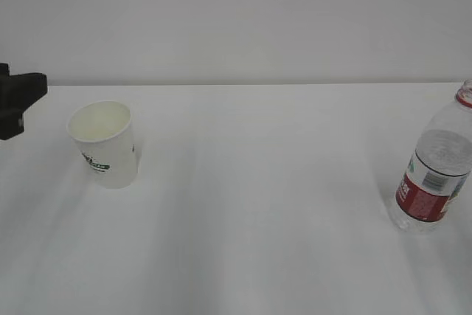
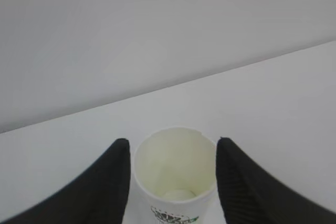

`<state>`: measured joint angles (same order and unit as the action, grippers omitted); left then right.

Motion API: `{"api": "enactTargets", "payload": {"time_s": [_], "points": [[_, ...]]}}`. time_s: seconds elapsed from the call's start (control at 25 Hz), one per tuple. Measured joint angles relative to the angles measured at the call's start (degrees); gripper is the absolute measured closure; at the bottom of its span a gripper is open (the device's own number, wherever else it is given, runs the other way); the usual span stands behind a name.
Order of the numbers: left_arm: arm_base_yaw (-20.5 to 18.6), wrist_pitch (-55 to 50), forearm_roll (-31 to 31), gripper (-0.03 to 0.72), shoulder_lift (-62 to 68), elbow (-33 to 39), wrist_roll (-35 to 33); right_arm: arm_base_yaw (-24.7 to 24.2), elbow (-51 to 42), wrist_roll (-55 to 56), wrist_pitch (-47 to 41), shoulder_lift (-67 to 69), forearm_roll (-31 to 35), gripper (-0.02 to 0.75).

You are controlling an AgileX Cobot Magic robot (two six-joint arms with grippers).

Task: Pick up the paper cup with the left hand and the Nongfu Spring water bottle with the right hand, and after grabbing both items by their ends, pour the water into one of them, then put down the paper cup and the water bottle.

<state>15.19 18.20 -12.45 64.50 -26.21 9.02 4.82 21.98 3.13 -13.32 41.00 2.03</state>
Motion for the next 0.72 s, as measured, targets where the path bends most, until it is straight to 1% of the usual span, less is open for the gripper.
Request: {"api": "enactTargets", "payload": {"time_s": [0.16, 0.28, 0.52, 0.72], "points": [[0.00, 7.78, 0.48, 0.298, 0.00, 5.79, 0.00, 0.00, 0.00, 0.00, 2.95, -0.01, 0.00, 0.169], [0.00, 12.19, 0.91, 0.298, 0.21, 8.72, 0.00, 0.00, -0.15, -0.08, 4.41, -0.01, 0.00, 0.169], [0.00, 15.87, 2.08, 0.298, 4.32, 9.56, 0.00, 0.00, -4.23, -0.12, 13.78, 0.28, 0.00, 0.170], [0.00, 22.00, 1.27, 0.298, 9.16, 9.56, 0.00, 0.00, -7.39, -0.01, 15.79, 0.27, 0.00, 0.170]]}}
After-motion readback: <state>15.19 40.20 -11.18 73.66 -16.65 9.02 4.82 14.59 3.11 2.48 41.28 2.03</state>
